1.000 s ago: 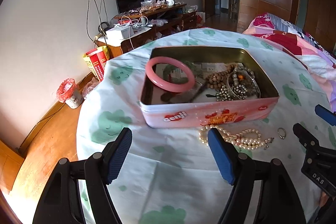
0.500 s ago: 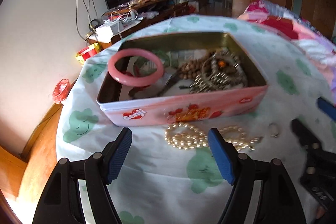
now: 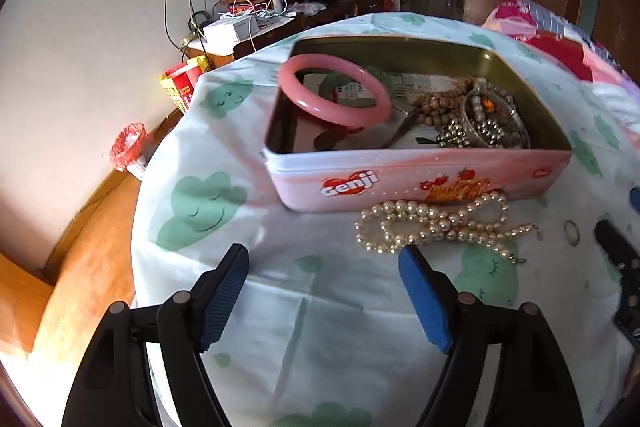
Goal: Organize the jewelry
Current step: 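Withdraw both tools and move the right tool toward the silver ring, then grasp the silver ring with the right tool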
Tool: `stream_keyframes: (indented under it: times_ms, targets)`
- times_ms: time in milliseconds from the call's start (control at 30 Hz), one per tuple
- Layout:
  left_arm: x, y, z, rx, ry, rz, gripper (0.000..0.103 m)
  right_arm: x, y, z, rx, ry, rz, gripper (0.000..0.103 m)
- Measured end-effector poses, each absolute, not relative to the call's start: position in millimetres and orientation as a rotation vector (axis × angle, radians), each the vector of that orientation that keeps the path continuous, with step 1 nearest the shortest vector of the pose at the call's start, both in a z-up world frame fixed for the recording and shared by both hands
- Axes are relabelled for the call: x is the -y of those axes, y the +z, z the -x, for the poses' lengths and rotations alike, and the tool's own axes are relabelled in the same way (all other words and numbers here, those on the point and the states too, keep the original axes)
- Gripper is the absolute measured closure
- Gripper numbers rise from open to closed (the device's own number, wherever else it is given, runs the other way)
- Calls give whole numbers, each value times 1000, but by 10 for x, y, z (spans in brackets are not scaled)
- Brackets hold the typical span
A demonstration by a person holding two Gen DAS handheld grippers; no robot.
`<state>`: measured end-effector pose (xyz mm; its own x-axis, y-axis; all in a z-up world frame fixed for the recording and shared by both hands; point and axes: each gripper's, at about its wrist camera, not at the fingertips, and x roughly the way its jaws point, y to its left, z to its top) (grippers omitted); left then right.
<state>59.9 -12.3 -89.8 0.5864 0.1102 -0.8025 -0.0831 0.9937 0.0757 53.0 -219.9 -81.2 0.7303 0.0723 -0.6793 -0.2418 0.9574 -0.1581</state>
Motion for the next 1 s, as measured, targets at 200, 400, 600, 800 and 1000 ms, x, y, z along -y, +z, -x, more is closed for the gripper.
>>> stream_keyframes:
  times_ms: [200,400,600,800,1000]
  targets:
    - [362,-682,-534,-871,52,-28,25,2199,-827,-534,-746,176,232,30]
    - [508,-871,-779,-928,76,-88,25,2232,-817,-546,-750,180,212,30]
    - [299,-916,-760,-954,118,-85,25,2233,-821,-557,-754,184,208,30]
    - [123,-906,-646,-947,111,-67,25,2188,-835,-562,-768,212,215,30]
    - [168,-791,-629,-918,77,-37,25,2011,-870,-649,-798,250,243,30]
